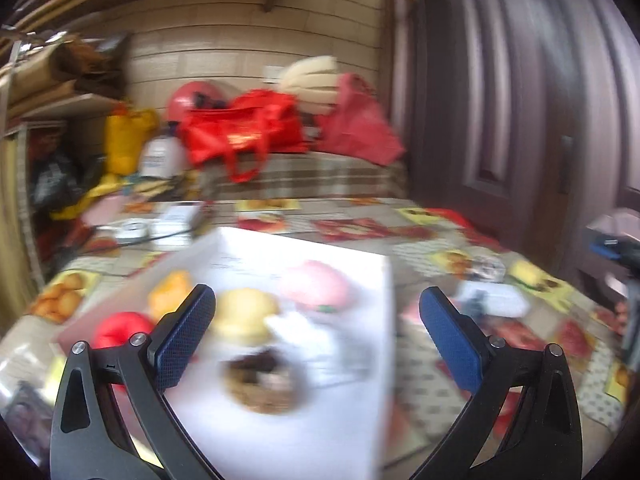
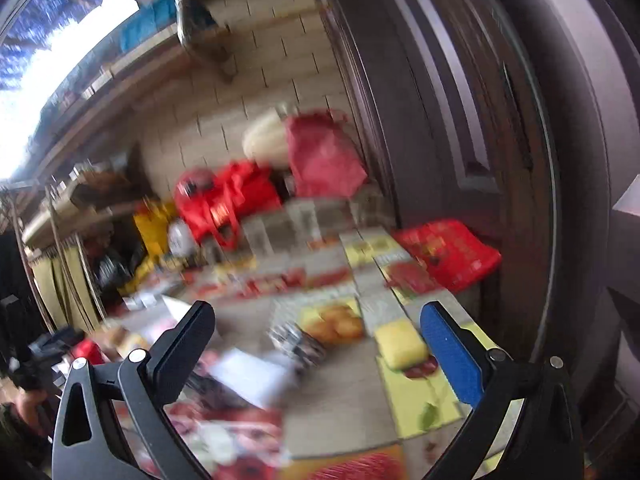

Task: Organize soft objects
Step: 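Withdraw both tools from the tray back toward the pile, then grasp the blue-grey knotted rope toy with the left tool while the right tool grasps the white foam sheet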

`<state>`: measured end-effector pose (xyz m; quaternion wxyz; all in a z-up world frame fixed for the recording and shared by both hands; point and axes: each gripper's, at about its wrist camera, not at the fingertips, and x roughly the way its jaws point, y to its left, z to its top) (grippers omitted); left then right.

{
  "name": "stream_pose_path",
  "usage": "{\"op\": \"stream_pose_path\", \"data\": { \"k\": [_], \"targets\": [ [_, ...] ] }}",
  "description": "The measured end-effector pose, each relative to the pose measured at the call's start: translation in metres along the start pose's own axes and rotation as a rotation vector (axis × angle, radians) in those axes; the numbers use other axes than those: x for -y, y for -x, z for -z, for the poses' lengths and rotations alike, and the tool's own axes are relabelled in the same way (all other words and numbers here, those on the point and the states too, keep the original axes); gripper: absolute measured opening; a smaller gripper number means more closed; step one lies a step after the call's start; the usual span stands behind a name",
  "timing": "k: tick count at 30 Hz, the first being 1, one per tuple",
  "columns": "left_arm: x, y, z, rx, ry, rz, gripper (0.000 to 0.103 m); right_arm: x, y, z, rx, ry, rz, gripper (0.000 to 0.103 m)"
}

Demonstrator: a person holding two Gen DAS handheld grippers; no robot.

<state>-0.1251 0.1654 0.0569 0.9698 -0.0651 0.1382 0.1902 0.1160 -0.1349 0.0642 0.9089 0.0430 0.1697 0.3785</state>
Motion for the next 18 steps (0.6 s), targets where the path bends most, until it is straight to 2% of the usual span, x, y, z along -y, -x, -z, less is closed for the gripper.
{"op": "stream_pose_path", "data": {
  "k": [3,5,7,9,13,17,18],
  "targets": [
    [0.051,-0.019,0.002,-0.111,-0.109,0.133,0.103,0.008,-0.029,0.012,-0.16,0.025,-0.041,0.103],
    [0.075,-0.035,0.004,-0.201,-0.148,0.187,0.103,0.0,-0.047,0.019,-0.262,0.071,-0.085,0.103],
    [0.092,-0.055,0.008,-0.296,-0.165,0.202,0.103,-0.019,-0.058,0.019,-0.288,0.16,-0.112,0.103],
    [0.099,-0.07,0.01,-0.359,-0.162,0.207,0.103,-0.04,-0.073,0.022,-0.33,0.255,-0.13,0.103],
    [0.096,-0.079,0.011,-0.389,-0.132,0.211,0.103,-0.074,-0.096,0.033,-0.379,0.401,-0.216,0.103],
    [0.095,-0.081,0.012,-0.407,-0.135,0.204,0.103,-0.094,-0.116,0.043,-0.401,0.487,-0.232,0.102],
    [0.095,-0.081,0.013,-0.411,-0.138,0.206,0.103,-0.096,-0.121,0.044,-0.415,0.5,-0.232,0.098]
  ]
}}
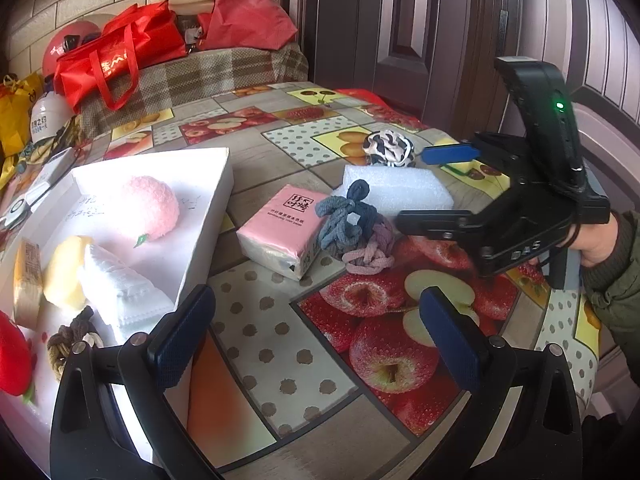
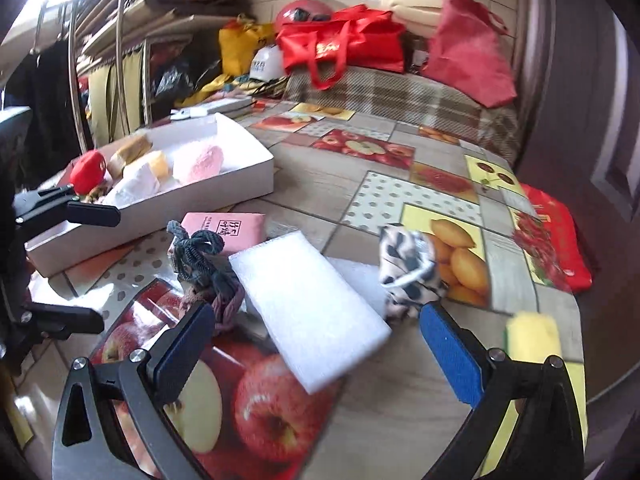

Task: Organize soft objects
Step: 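Grasp the blue-grey knotted rope toy with the left tool while the right tool grasps the white foam sheet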

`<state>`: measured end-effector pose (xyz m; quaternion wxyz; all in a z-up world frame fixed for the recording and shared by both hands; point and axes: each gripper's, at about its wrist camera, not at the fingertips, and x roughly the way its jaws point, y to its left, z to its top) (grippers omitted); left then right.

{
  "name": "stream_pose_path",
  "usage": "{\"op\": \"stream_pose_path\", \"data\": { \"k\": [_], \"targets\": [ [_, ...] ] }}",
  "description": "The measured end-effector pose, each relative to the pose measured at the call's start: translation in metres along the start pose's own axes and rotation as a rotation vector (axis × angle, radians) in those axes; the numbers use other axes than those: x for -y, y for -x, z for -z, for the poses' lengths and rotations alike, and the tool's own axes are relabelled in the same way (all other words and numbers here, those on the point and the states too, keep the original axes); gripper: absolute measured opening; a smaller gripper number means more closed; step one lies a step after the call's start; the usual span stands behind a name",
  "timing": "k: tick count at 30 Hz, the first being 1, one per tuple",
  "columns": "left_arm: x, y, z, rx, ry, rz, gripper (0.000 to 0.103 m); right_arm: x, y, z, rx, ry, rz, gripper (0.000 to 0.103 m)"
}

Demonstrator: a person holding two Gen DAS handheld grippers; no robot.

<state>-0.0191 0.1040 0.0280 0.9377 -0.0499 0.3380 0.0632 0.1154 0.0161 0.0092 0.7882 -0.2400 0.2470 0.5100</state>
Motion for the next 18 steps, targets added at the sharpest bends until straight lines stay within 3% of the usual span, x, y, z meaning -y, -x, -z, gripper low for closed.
{"op": "stream_pose_path", "data": {
  "k": [1,2,3,7,12,13,15,18],
  "targets": [
    [0.0,0.0,0.001,0.001,-0.003,0.002,0.103,-0.002,-0.003,-0.002,-0.018,0.007,-0.013,0.092],
    [0.0,0.002,0.001,0.007,-0.005,0.002,0.103,-0.003,-0.006,-0.002,-0.038,0.011,-0.027,0.069],
    [0.002,0.002,-0.001,0.021,-0.006,0.001,0.103,-0.003,-0.006,-0.001,-0.055,0.01,-0.024,0.06],
    [-0.003,0.002,-0.006,0.054,-0.001,0.02,0.102,-0.001,0.01,0.009,-0.01,-0.031,-0.029,0.06],
    [0.007,-0.014,-0.019,0.039,-0.03,0.04,0.096,0.019,0.045,0.024,0.105,-0.207,-0.02,0.06],
    [0.011,-0.019,-0.022,0.03,-0.041,0.044,0.093,0.024,0.047,0.026,0.117,-0.235,-0.02,0.06],
    [0.017,-0.026,-0.025,0.013,-0.066,0.022,0.063,0.029,0.048,0.027,0.13,-0.268,-0.019,0.06],
    [0.02,-0.039,-0.029,-0.021,-0.067,-0.033,0.061,0.032,0.049,0.027,0.141,-0.285,-0.027,0.06]
  ]
}}
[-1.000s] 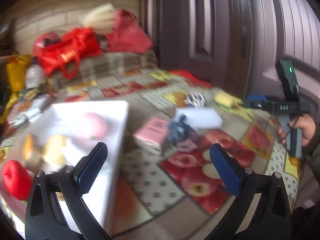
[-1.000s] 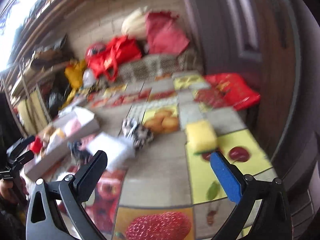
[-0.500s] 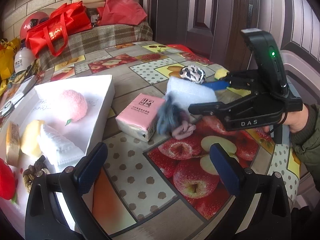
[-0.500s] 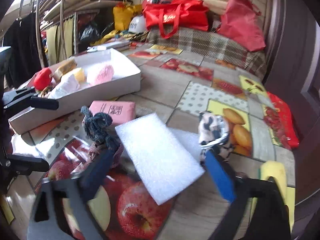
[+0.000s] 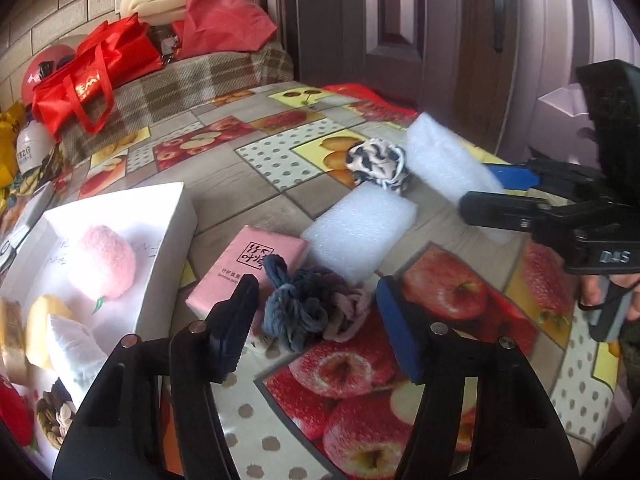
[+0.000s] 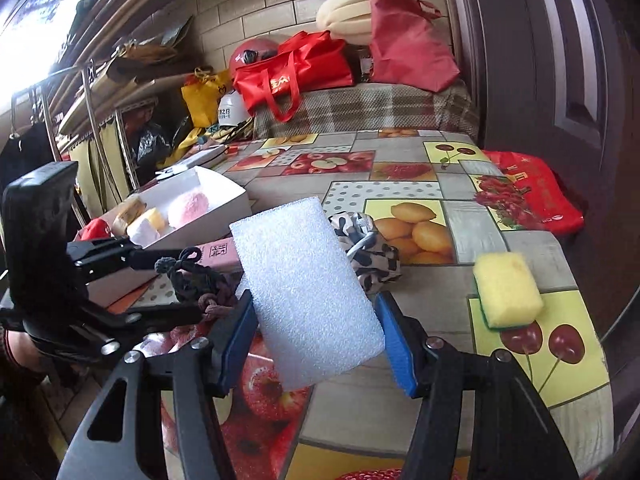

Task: Organize soft objects
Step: 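Grasp the blue-grey knotted rope toy with the left tool while the right tool grasps the white foam sheet, then carry the rope toy and foam sheet over the white tray with both tools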

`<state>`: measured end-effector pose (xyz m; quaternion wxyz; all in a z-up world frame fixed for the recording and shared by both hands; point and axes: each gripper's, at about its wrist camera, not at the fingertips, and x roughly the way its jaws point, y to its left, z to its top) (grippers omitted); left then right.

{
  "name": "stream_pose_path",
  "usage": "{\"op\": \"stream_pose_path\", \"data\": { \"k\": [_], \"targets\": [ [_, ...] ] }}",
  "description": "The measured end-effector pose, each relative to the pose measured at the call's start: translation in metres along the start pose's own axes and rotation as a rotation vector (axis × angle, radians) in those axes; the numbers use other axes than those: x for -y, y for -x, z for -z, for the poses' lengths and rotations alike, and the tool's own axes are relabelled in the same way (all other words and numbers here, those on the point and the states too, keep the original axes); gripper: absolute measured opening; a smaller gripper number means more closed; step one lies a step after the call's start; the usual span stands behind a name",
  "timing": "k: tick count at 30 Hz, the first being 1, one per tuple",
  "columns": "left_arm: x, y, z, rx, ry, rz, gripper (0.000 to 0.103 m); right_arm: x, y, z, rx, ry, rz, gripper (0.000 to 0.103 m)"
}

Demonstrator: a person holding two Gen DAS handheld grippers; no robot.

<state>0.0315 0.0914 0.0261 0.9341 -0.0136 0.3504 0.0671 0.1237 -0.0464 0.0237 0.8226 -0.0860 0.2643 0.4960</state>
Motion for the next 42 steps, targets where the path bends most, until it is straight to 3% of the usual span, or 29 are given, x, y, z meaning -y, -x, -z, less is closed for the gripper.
{"op": "stream_pose_path", "data": {
  "k": [1,2,3,4,7,13,18,30,42],
  "targets": [
    [-0.002,-0.001,-0.001,0.0,0.008,-0.001,0.061,0.001,0.001,0.0,0.003,-0.002,-0.003,0.06],
    [-0.003,-0.002,-0.001,0.003,0.014,0.002,0.05,0.001,0.001,-0.001,0.007,-0.003,-0.004,0.06],
    [-0.005,-0.002,-0.001,0.005,0.018,0.009,0.021,0.001,0.002,-0.001,0.01,-0.004,-0.005,0.06],
    [-0.006,-0.002,-0.001,0.007,0.02,0.014,0.011,0.001,0.002,-0.001,0.013,-0.005,-0.005,0.06],
    [-0.003,0.008,0.0,0.055,0.001,0.035,0.011,0.002,0.005,0.001,0.026,-0.014,0.001,0.06],
    [0.003,0.053,0.013,0.251,-0.039,0.041,0.011,0.007,0.019,0.002,0.1,-0.045,0.046,0.06],
    [0.0,0.086,0.031,0.351,-0.063,0.028,0.011,-0.01,0.028,0.002,0.148,0.02,0.11,0.06],
    [-0.054,0.118,0.057,0.408,0.075,-0.048,0.011,-0.048,0.021,-0.003,0.211,0.022,0.041,0.06],
    [-0.104,0.14,0.083,0.426,0.158,-0.153,0.011,-0.105,-0.008,-0.007,0.184,0.121,-0.022,0.06]
  ]
}}
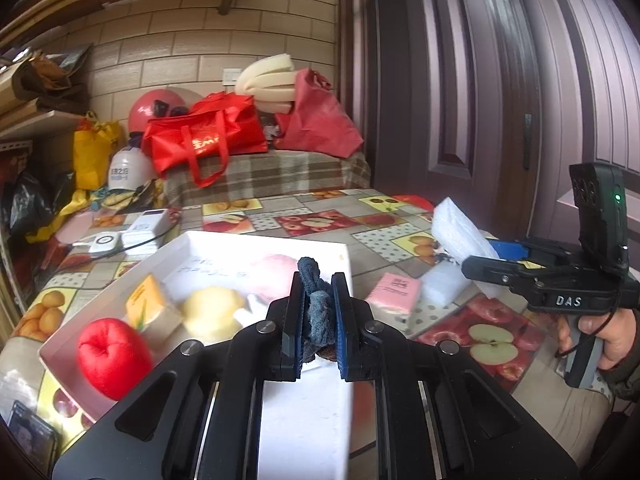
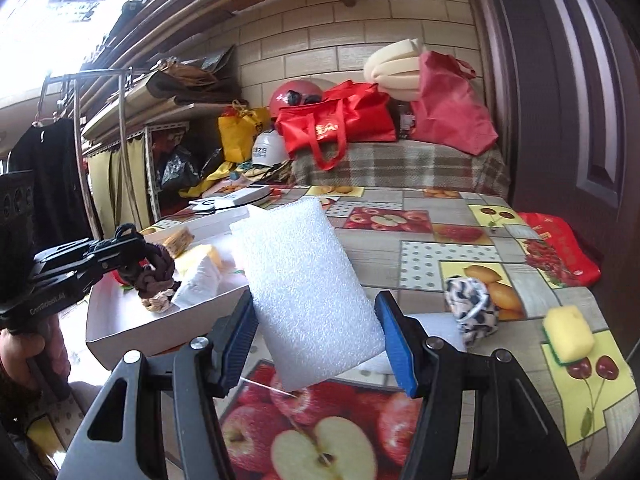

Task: Organize soft objects
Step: 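Carry the rope toy and foam sheet over the white tray with both tools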

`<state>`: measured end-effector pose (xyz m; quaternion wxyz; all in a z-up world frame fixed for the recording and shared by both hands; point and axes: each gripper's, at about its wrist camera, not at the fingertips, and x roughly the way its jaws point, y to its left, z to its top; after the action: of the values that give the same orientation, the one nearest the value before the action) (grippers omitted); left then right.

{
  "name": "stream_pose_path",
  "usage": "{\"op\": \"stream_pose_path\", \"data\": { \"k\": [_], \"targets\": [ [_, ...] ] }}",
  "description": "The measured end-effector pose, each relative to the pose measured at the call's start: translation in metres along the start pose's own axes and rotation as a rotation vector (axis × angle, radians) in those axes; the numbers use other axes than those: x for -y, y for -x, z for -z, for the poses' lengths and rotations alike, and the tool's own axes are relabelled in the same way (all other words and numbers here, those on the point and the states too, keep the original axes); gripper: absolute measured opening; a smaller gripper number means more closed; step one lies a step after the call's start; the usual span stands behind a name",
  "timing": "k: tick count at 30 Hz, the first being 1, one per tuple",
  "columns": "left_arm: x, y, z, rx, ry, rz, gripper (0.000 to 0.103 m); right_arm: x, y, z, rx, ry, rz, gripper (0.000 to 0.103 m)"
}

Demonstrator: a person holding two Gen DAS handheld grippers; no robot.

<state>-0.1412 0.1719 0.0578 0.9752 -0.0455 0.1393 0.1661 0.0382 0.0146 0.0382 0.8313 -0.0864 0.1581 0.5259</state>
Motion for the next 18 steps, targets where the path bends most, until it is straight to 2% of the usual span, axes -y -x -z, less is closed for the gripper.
{"op": "stream_pose_path", "data": {
  "k": [18],
  "targets": [
    [-0.056,-0.001,0.002,-0.006,0.1,-0.096,0.011,-0.056,-0.032,-0.007,-0.042,0.086,-0.092,0.06]
  ]
}}
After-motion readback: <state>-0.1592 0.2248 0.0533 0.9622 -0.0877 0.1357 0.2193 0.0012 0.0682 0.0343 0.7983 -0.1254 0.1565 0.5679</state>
